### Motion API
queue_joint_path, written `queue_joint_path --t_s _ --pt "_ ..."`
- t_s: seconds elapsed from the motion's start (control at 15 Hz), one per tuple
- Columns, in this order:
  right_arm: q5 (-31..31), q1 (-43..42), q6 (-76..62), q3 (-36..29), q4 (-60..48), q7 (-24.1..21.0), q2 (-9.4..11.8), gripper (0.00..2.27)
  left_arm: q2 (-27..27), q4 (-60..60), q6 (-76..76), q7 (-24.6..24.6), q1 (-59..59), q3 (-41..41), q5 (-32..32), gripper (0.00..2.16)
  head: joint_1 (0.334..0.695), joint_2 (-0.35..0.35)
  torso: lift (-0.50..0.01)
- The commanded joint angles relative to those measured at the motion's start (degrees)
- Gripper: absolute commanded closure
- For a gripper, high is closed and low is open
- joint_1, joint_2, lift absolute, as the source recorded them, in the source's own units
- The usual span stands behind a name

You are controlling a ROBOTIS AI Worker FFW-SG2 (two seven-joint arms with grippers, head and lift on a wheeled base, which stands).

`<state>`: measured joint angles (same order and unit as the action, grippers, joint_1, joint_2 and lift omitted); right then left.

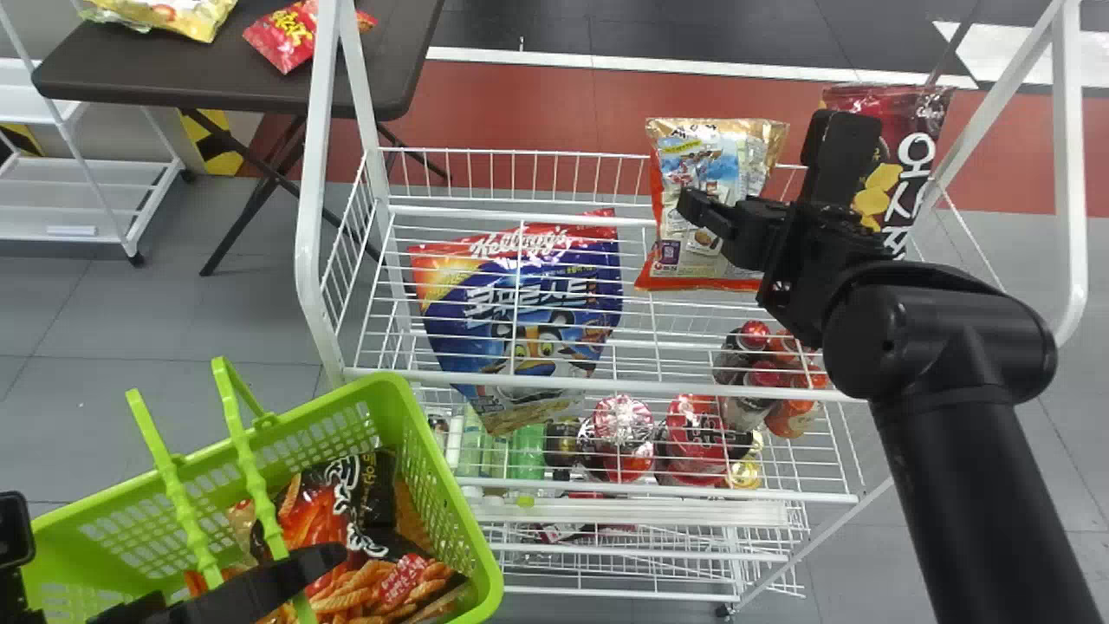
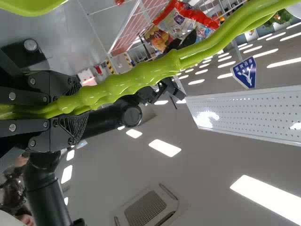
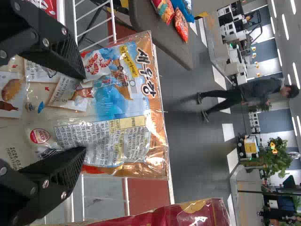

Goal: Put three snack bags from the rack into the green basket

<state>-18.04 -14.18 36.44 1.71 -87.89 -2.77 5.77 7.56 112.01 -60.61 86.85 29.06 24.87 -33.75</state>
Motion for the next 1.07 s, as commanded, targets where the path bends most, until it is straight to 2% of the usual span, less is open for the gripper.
queue_joint_path --t_s 0.0,0.2,0.73,1.0 --pt "-0.68 1.7 2.54 -0.39 -2.38 0.13 0.47 2.25 -0.09 -0.12 0.0 -0.01 0.12 0.18 -0.09 2.15 0.695 -0.05 0.0" --pt "-4.9 4.07 5.88 -1.89 -7.83 2.33 1.17 2.25 -0.18 -0.03 0.0 -0.1 0.12 -0.09 0.0 2.15 0.695 -0.046 0.0" --pt "-15.71 11.28 14.67 -3.47 -25.32 2.77 2.84 2.25 -0.18 -0.03 0.0 -0.1 0.12 0.0 0.0 2.15 0.695 -0.009 0.0" --pt "-29.77 16.64 25.92 -5.75 -33.4 2.94 3.1 2.25 -0.36 -0.47 0.18 -0.27 0.03 -0.09 -0.09 2.15 0.695 0.037 0.0"
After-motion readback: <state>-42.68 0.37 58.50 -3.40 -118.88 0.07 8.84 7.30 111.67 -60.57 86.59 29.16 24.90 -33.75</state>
